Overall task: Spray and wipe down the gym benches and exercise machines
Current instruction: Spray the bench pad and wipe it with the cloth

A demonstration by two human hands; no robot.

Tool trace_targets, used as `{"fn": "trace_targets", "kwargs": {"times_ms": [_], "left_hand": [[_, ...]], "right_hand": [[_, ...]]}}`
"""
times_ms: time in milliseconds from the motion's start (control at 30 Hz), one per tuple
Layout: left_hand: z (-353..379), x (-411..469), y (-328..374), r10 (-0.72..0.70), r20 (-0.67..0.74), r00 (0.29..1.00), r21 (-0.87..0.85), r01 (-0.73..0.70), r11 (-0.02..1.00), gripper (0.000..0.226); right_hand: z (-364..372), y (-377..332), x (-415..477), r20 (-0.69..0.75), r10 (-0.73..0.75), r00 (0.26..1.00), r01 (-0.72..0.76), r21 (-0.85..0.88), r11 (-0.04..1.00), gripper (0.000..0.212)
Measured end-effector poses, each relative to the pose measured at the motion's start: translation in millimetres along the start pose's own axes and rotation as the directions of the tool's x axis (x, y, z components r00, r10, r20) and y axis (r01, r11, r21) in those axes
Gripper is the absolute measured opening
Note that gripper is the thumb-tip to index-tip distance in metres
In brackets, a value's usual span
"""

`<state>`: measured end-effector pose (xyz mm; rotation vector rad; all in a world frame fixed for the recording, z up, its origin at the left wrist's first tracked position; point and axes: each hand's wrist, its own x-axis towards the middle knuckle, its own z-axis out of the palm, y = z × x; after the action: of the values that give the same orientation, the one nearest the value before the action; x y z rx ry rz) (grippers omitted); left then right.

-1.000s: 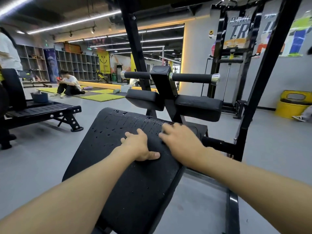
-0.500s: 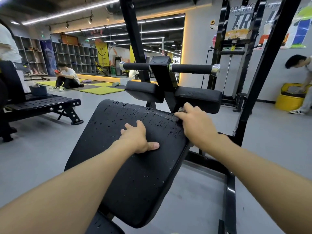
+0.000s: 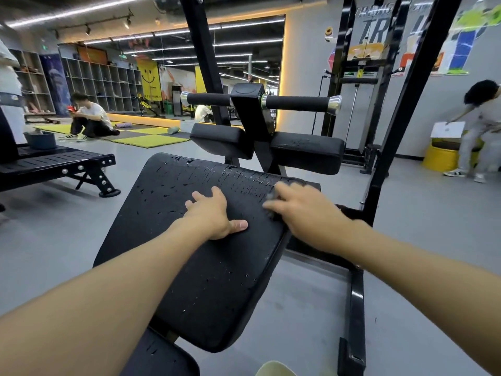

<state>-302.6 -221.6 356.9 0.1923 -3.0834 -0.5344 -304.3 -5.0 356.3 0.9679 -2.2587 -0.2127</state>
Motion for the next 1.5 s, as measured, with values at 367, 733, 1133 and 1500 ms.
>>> {"fn": "trace_targets", "kwargs": {"times_ms": [367,733,1133,1500], "left_hand": [[5.5,0.9,-2.6,0.016,-0.037,0.999,-0.016,-0.017,1.0,0.108],[8.3,-5.2,-10.3,0.047,-0.071,0.996,-0.094,-0.053,0.994,0.112],[-4.1,-11.3,-40.2,0.04,-0.063,0.997,-0.148,-0.049,0.988,0.101],[-1.3,-3.5,-59.2,-0.055,-0.052,0.997,-0.14,0.048,0.989,0.111]], "right_hand": [[0.7,12.7,-1.5,-0.097,0.276,0.956,-0.269,0.081,0.96,0.029],[2.5,-8.3,4.4,-0.067,0.314,0.947,-0.314,0.003,0.949,0.022],[26.3,-53.3,15.0,0.046,-0.02,0.999,0.024,-0.082,0.996,0.017],[23.0,-45.3,36.3,0.013,-0.066,0.998,0.066,-0.03,0.997,0.027]]}}
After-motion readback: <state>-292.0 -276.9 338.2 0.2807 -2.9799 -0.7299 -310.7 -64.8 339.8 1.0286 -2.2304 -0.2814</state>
